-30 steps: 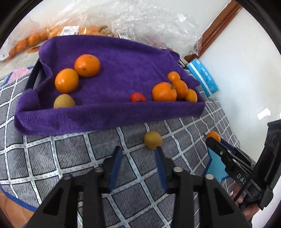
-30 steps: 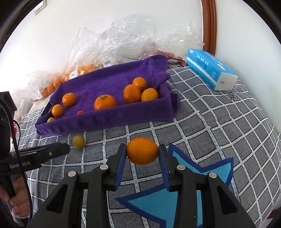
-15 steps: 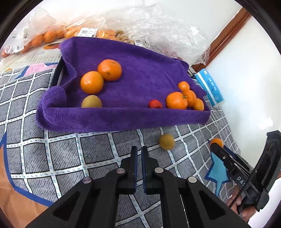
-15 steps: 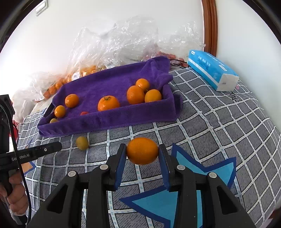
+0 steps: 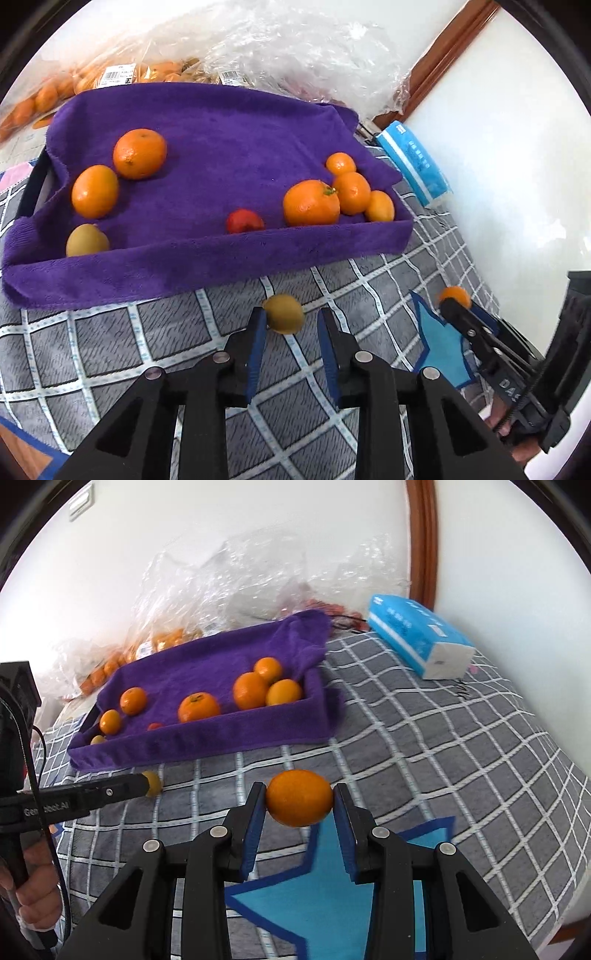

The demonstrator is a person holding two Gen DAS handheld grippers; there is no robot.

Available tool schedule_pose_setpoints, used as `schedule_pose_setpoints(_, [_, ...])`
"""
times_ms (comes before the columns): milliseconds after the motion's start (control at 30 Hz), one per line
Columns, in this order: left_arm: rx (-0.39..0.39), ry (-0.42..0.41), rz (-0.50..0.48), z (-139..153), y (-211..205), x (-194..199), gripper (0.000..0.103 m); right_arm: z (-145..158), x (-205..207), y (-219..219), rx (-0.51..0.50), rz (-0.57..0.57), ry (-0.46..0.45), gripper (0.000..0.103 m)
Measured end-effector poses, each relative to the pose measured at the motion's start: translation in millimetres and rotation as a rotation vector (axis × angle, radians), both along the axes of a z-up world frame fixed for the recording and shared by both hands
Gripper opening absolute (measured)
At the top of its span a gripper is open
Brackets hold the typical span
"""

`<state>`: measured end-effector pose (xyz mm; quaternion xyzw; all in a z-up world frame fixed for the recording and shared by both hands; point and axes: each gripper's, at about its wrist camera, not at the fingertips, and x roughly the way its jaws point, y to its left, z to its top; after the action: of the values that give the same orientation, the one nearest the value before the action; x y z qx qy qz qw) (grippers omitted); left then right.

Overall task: Organize fruits
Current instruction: 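Close the right gripper on an orange while the left gripper grasps a yellow-brown fruit, then carry the orange and the yellow-brown fruit over the purple towel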

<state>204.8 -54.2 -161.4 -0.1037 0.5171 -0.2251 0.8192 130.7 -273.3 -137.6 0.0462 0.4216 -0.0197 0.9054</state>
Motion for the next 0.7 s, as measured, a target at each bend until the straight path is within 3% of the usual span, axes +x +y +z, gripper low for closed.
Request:
schedule_pose_setpoints(267, [0.027,-0.003,0.02,-5,-1,2,0.023,-6,3,-16,0.007,-0.034,0.019,0.037])
schedule_pose_setpoints(700, [0.015,-0.082,0.072,34,48,-22,0.023,22,6,21,0.007,0.001,-0.034,0.037])
